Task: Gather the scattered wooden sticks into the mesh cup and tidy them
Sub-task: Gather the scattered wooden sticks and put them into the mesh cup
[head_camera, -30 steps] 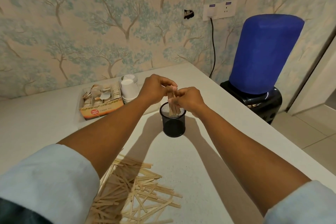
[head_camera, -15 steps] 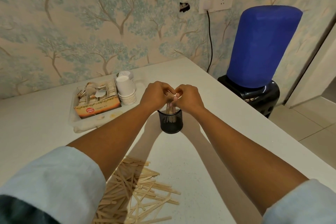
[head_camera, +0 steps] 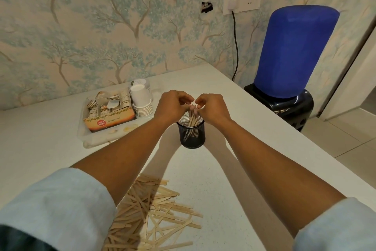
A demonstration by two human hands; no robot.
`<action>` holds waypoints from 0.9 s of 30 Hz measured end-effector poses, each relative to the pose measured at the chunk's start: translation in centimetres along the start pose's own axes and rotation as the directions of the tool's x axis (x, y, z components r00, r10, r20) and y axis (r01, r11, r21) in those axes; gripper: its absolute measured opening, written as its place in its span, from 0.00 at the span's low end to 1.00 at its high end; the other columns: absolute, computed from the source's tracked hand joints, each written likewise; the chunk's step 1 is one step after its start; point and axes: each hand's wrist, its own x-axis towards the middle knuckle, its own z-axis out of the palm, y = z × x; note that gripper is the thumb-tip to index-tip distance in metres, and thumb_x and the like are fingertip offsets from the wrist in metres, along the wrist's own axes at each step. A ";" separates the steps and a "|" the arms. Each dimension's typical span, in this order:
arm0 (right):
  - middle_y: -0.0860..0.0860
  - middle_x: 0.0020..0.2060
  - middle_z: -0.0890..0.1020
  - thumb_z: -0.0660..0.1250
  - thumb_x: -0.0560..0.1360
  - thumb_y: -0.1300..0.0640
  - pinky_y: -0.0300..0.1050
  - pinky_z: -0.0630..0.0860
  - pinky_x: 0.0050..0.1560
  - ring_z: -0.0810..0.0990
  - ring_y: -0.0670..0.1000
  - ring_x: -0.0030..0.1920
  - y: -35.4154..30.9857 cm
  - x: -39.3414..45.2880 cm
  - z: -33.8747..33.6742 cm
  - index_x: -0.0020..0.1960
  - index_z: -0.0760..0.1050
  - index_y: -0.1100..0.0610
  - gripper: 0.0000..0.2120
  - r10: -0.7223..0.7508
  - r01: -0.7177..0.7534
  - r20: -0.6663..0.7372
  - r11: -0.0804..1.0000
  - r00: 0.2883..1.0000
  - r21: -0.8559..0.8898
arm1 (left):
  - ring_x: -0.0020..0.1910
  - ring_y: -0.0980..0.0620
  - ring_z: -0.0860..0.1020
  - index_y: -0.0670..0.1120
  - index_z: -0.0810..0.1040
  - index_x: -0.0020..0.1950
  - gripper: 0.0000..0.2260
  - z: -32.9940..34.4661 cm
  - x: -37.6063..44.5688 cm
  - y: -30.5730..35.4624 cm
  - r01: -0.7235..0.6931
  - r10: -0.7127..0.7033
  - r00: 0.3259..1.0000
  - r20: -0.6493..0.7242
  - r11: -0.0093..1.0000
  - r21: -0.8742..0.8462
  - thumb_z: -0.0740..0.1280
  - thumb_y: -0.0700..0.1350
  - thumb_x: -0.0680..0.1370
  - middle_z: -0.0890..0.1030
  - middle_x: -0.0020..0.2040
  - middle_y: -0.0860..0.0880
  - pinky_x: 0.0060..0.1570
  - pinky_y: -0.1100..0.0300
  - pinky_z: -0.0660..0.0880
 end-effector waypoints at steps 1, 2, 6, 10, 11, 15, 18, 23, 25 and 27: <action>0.53 0.49 0.85 0.76 0.71 0.58 0.45 0.80 0.46 0.82 0.52 0.46 -0.1 0.0 0.0 0.55 0.82 0.56 0.13 -0.001 0.001 -0.006 1.000 1.000 0.005 | 0.47 0.54 0.84 0.46 0.86 0.55 0.10 0.0 -0.1 0.0 -0.006 0.006 1.000 0.008 1.000 -0.009 0.77 0.42 0.73 0.87 0.48 0.48 0.58 0.54 0.80; 0.53 0.49 0.85 0.75 0.71 0.58 0.45 0.81 0.47 0.82 0.52 0.46 -0.2 -0.1 0.0 0.55 0.82 0.56 0.13 -0.006 0.006 -0.008 1.000 1.000 0.005 | 0.48 0.54 0.84 0.46 0.86 0.55 0.10 0.0 -0.1 0.0 -0.014 0.014 1.000 0.014 1.000 -0.018 0.76 0.42 0.75 0.87 0.48 0.48 0.59 0.53 0.79; 0.53 0.50 0.84 0.74 0.72 0.59 0.45 0.79 0.48 0.82 0.52 0.48 -1.1 -0.3 -0.2 0.58 0.81 0.57 0.14 -0.047 0.047 -0.027 0.999 0.999 -0.006 | 0.54 0.52 0.84 0.46 0.85 0.59 0.10 -0.4 -0.2 -0.2 -0.042 0.041 0.999 -0.027 0.999 -0.026 0.71 0.41 0.79 0.86 0.55 0.47 0.62 0.52 0.78; 0.53 0.55 0.80 0.73 0.73 0.59 0.44 0.76 0.51 0.79 0.52 0.53 -2.9 -0.6 -0.3 0.60 0.79 0.57 0.15 -0.105 0.104 -0.037 0.994 0.994 -0.024 | 0.53 0.54 0.83 0.47 0.85 0.59 0.09 -1.3 -0.4 -1.1 -0.027 0.018 0.995 -0.100 0.995 -0.093 0.70 0.41 0.79 0.86 0.55 0.49 0.61 0.55 0.78; 0.53 0.55 0.79 0.72 0.74 0.59 0.45 0.76 0.52 0.79 0.52 0.54 -3.4 -0.8 -0.3 0.60 0.78 0.57 0.15 -0.126 0.125 -0.028 0.992 0.992 -0.026 | 0.53 0.54 0.83 0.47 0.85 0.58 0.09 -1.6 -0.6 -1.4 -0.024 0.012 0.993 -0.114 0.995 -0.101 0.70 0.41 0.79 0.86 0.54 0.49 0.60 0.56 0.78; 0.54 0.52 0.81 0.69 0.76 0.59 0.48 0.77 0.54 0.79 0.54 0.52 -6.2 -1.7 0.4 0.55 0.81 0.58 0.09 -0.214 0.213 0.045 0.977 0.976 0.021 | 0.51 0.55 0.83 0.48 0.85 0.56 0.08 -3.2 -1.8 -3.5 0.016 -0.027 0.989 -0.143 0.997 -0.078 0.70 0.42 0.79 0.86 0.52 0.51 0.57 0.58 0.78; 0.54 0.50 0.83 0.69 0.75 0.59 0.44 0.77 0.51 0.81 0.53 0.52 -8.0 -2.9 1.8 0.51 0.83 0.56 0.06 -0.239 0.229 0.185 0.971 0.953 0.075 | 0.49 0.55 0.83 0.49 0.85 0.55 0.08 -4.4 -3.3 -5.7 0.090 -0.092 0.988 -0.125 0.996 -0.023 0.69 0.43 0.79 0.86 0.50 0.52 0.48 0.64 0.76; 0.57 0.55 0.82 0.68 0.75 0.58 0.48 0.76 0.58 0.80 0.55 0.56 -9.7 -4.8 5.0 0.57 0.82 0.59 0.12 -0.251 0.330 0.516 0.942 0.819 -0.067 | 0.58 0.52 0.80 0.49 0.82 0.61 0.13 -6.2 -6.5 -9.9 0.300 -0.296 0.954 -0.054 0.947 0.116 0.72 0.48 0.77 0.83 0.57 0.51 0.51 0.60 0.72; 0.58 0.55 0.82 0.67 0.76 0.56 0.49 0.73 0.60 0.78 0.57 0.58 -9.9 -5.5 6.2 0.57 0.81 0.63 0.14 -0.269 0.433 0.613 0.891 0.743 -0.134 | 0.63 0.50 0.77 0.48 0.80 0.65 0.17 -6.9 -7.9 -11.6 0.363 -0.364 0.931 -0.021 0.917 0.166 0.72 0.50 0.77 0.80 0.63 0.49 0.59 0.57 0.72; 0.58 0.54 0.83 0.67 0.77 0.50 0.50 0.74 0.58 0.78 0.58 0.57 -9.9 -6.1 7.5 0.55 0.81 0.65 0.18 -0.246 0.463 0.679 0.873 0.692 -0.155 | 0.67 0.47 0.74 0.49 0.78 0.67 0.18 -7.6 -9.3 -13.0 0.386 -0.404 0.914 0.027 0.890 0.244 0.71 0.53 0.78 0.77 0.68 0.47 0.66 0.51 0.71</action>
